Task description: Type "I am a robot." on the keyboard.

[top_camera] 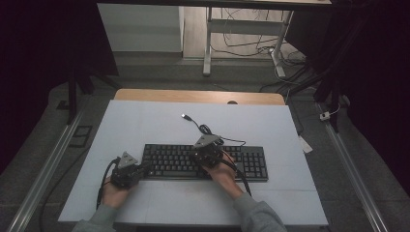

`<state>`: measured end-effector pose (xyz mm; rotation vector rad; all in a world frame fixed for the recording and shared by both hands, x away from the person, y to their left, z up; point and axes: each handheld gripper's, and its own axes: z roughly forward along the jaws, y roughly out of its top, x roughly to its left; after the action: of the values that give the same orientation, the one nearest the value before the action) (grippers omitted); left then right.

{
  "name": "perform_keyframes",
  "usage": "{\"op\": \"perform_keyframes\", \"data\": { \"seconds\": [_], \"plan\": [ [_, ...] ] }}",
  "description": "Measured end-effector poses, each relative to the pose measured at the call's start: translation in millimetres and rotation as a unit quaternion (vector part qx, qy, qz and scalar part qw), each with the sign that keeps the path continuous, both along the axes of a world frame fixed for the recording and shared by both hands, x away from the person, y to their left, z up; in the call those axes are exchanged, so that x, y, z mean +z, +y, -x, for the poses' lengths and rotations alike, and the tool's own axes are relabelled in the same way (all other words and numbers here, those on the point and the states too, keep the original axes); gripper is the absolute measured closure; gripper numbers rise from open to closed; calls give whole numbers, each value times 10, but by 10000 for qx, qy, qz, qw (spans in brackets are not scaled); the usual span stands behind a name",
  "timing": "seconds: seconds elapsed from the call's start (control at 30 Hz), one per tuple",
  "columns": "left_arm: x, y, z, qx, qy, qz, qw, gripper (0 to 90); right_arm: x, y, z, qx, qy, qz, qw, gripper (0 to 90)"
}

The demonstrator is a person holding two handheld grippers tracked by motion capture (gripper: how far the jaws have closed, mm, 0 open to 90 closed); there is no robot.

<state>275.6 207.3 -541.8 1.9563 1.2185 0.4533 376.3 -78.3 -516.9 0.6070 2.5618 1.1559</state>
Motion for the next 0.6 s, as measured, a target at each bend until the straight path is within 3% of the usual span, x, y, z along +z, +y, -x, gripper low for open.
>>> {"op": "perform_keyframes", "data": {
  "seconds": [0.13,0.6],
  "plan": [
    [8,0,5,12,-43,-14,10000,858,67,-42,15,-29,-27,-206,9998,898],
    [64,65,32,137,-219,141,9996,855,145,-251,84,-110,14,-424,9990,897]
  ]
}}
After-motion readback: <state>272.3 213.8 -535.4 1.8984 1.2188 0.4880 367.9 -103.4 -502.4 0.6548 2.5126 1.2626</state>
